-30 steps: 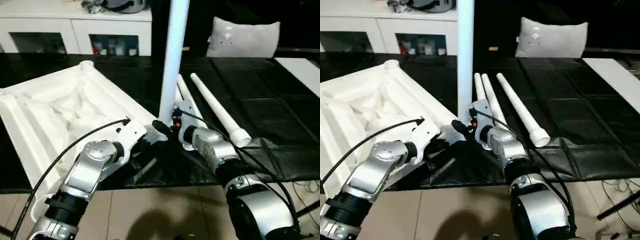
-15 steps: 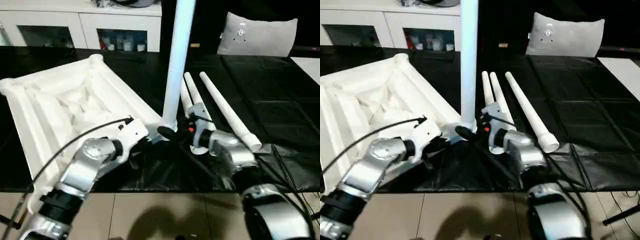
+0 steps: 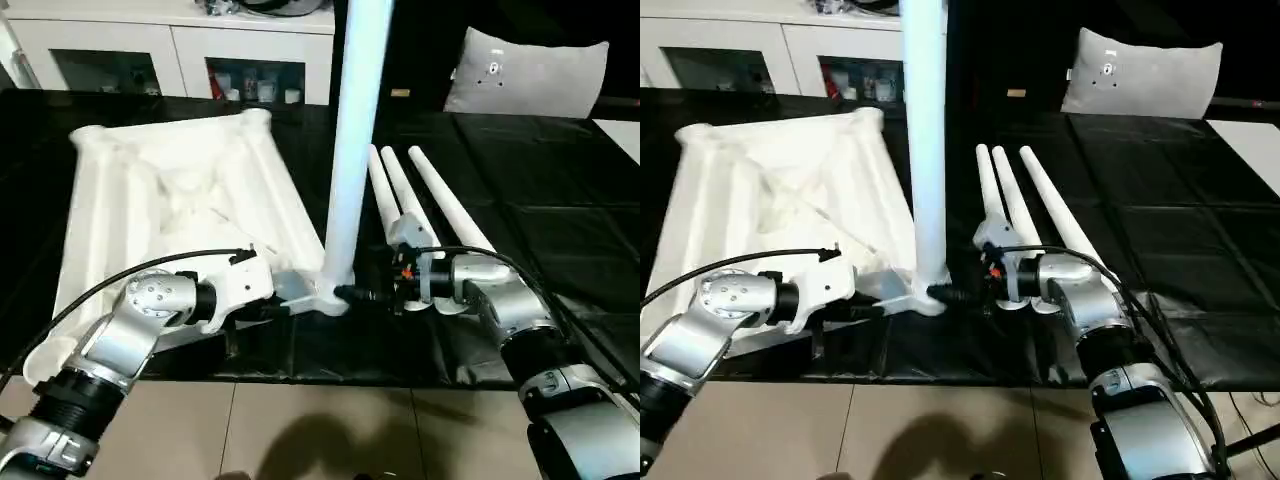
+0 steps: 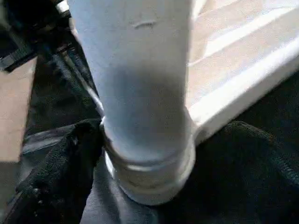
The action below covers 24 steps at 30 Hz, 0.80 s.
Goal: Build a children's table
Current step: Rotate leg to tighten
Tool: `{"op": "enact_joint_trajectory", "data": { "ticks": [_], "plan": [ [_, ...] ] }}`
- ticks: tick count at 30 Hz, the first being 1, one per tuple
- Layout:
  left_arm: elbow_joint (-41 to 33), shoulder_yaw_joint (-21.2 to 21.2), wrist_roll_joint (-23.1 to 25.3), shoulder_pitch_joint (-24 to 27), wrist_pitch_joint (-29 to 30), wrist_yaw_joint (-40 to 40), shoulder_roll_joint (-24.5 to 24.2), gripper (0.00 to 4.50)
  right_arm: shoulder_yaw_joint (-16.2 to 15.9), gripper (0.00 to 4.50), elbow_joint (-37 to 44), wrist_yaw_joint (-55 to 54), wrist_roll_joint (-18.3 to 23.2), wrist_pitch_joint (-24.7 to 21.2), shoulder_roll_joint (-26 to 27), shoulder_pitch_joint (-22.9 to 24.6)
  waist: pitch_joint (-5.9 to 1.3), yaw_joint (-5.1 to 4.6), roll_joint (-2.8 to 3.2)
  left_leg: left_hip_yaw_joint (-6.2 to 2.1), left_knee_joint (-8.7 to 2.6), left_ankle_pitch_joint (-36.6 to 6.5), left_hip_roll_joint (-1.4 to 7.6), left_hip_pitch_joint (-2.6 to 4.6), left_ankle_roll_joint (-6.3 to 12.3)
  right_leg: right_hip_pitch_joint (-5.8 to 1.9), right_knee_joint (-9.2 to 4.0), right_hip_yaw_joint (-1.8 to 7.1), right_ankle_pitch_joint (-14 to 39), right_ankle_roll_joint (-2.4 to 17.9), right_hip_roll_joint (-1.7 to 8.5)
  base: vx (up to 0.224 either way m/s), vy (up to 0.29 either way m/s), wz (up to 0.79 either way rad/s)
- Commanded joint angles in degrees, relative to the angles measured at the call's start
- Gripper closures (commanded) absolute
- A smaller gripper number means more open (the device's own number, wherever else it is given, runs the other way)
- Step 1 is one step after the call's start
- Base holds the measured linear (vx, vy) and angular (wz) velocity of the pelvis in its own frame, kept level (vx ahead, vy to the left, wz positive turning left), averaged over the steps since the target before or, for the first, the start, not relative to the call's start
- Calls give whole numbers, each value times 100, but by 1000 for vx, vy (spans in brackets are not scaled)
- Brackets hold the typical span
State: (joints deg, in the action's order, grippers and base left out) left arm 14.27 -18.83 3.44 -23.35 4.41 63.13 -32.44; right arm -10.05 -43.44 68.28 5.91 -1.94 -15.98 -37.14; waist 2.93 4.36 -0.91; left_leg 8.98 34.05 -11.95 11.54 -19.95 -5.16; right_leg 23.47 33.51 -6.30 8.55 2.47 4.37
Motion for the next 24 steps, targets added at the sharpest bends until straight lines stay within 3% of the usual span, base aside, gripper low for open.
{"op": "enact_joint_trajectory", "data": {
  "ticks": [1,2,6,17,21,24],
  "plan": [
    [135,-394,157,23,-128,306,-76,450,-82,8,69,163,-62,34,-45,-28,-379,6,82,16,-427,-883,211,0,268,-352,-286,336,1364,1173,412,0,0,0],
    [147,-397,157,21,-145,314,-80,450,-89,33,69,174,-60,36,-42,-25,-379,14,83,18,-425,-866,210,-1,274,-352,-286,336,1340,1177,410,0,0,0],
    [229,-415,122,24,-319,433,-106,450,-148,67,126,350,25,-3,12,24,-383,66,69,35,-424,-840,216,6,260,-350,-273,341,1353,1158,415,0,0,0],
    [260,-422,94,85,-435,551,-91,450,-156,160,124,540,147,-195,117,118,-383,73,49,63,-423,-814,223,17,225,-343,-266,346,1363,1136,409,0,0,0],
    [180,-339,-14,147,-288,511,-52,450,-150,170,210,560,237,-322,196,182,-348,71,26,60,-433,-1025,201,8,168,-341,-304,366,1849,977,416,0,0,0],
    [-78,-232,-114,274,182,313,56,450,-125,173,276,285,279,-520,394,235,-347,76,34,54,-442,-1068,213,30,129,-332,-320,376,2004,920,424,0,0,0]
  ]
}}
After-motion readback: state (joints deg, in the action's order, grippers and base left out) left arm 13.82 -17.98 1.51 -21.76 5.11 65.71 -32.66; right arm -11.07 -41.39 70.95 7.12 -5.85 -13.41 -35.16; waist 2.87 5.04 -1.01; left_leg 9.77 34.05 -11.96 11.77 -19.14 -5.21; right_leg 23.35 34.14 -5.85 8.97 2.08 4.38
